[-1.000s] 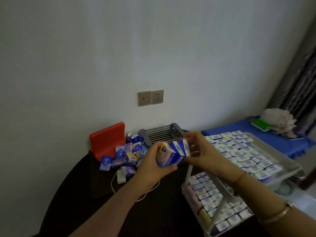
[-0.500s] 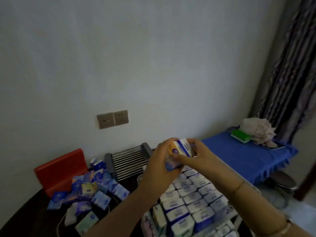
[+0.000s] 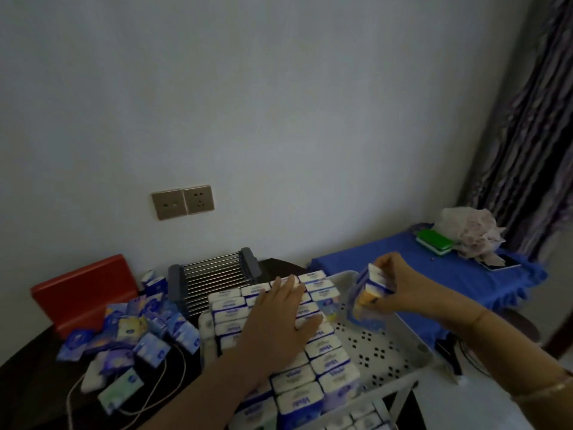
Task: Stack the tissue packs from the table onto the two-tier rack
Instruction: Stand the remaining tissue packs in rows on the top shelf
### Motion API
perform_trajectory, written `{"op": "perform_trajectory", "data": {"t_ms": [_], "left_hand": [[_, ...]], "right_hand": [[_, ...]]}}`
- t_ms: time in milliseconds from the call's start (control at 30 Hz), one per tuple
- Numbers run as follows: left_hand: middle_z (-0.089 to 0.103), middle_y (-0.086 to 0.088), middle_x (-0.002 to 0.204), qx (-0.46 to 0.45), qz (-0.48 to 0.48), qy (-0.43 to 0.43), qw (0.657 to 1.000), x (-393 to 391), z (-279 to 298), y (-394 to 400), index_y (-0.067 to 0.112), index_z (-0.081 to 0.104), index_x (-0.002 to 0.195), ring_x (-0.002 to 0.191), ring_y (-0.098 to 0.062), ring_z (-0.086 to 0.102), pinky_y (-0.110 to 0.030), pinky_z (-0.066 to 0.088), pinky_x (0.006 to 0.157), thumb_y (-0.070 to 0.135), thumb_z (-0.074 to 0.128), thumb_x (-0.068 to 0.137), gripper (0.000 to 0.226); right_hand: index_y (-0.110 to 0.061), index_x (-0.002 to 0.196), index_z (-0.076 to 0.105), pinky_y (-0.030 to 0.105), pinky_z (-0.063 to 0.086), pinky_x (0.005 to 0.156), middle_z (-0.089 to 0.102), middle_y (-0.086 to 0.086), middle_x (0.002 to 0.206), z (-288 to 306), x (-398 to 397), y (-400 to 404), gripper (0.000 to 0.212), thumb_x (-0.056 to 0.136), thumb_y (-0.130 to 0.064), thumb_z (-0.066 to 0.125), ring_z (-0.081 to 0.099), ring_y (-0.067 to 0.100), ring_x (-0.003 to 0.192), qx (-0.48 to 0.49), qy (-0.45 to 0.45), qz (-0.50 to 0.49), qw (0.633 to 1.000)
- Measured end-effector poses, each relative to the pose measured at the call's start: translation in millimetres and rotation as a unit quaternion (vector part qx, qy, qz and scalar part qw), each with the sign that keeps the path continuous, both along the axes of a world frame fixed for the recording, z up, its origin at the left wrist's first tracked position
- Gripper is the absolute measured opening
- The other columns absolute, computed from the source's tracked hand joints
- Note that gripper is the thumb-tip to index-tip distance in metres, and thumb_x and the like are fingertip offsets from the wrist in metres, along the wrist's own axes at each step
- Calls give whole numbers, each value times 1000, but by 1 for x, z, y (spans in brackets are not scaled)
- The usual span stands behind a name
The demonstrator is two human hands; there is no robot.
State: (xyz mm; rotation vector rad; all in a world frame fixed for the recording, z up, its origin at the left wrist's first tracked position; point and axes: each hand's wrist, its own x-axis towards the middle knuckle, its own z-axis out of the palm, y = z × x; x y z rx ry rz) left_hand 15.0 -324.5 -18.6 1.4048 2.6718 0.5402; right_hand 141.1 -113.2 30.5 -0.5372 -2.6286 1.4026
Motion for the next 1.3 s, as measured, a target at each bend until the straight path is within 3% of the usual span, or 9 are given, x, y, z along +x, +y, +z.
{"op": "perform_trajectory", "data": {"t_ms": [200, 267, 367, 500, 667, 867, 1000, 1167, 1300], "left_hand": [[-9, 5, 160, -70, -6, 91, 993, -1, -7, 1, 23, -2, 152, 146, -12, -12, -37, -3, 120, 56, 16, 98, 66], [-10, 5, 160, -75, -5, 92, 993, 0, -7, -1, 23, -3, 152, 146, -12, -12, -37, -2, 120, 56, 15, 98, 66], [-12, 4, 160, -87, -2, 89, 992, 2, -6, -2, 22, -5, 152, 146, -12, -12, -36, -2, 120, 55, 13, 98, 66], [-13, 2, 160, -96, 0, 88, 991, 5, -5, -1, 21, -7, 152, 146, -13, -14, -37, -3, 120, 53, 12, 99, 65], [-14, 2, 159, -107, 3, 78, 991, 6, -4, -1, 20, -8, 152, 146, -14, -15, -39, -3, 120, 52, 12, 99, 64], [-13, 3, 160, -108, -7, 59, 992, 9, -2, -3, 21, -5, 152, 146, -13, -13, -39, -1, 120, 51, 15, 100, 63], [-3, 4, 161, -78, -15, 50, 996, 14, 2, -7, 21, 3, 153, 147, -13, -5, -38, 3, 121, 47, 18, 101, 60], [8, 6, 160, -21, -14, 57, 998, 20, 14, -20, 21, 16, 152, 146, -10, 8, -36, 8, 120, 41, 23, 102, 54], [14, 7, 159, 23, -8, 51, 998, 14, 20, -46, 23, 26, 149, 145, -9, 16, -34, 8, 119, 39, 28, 102, 50]], "right_hand": [[-31, 118, 39, 15, 50, 77, 38, -13, 119, -19, -2, -23, 59, 75, -7, 70, 50, 2, 101, 64, -54, 130, 988], [-35, 123, 37, 12, 49, 81, 30, -19, 124, -23, -3, -32, 65, 77, -4, 69, 44, 0, 109, 75, -29, 124, 989], [-28, 123, 33, 14, 50, 78, 39, -10, 121, -33, -2, -41, 67, 76, 5, 68, 49, -3, 109, 17, 52, 77, 996], [-21, 145, 12, 23, 54, 81, 55, -10, 113, -58, 1, -43, 94, 76, 0, 72, 62, 5, 102, -54, 5, 1, 999], [-16, 142, 23, 43, 47, 99, 56, 9, 127, -69, -9, -53, 63, 89, -1, 55, 58, 23, 112, -177, -34, -58, 982], [-20, 135, 33, 48, 51, 92, 56, 11, 123, -71, -15, -60, 59, 85, 8, 46, 58, 30, 110, -262, -23, -84, 961], [-22, 132, 32, 42, 52, 92, 56, 8, 122, -68, -8, -60, 57, 86, 8, 48, 56, 25, 111, -216, -42, -69, 973], [-12, 141, 25, 35, 43, 99, 40, 6, 141, -52, 7, -64, 55, 93, -5, 51, 46, 22, 121, -75, -3, -128, 989], [-18, 137, 30, 17, 49, 75, 42, 0, 133, -10, 17, -95, 50, 92, -4, 49, 52, 19, 105, -21, 60, -111, 992]]}}
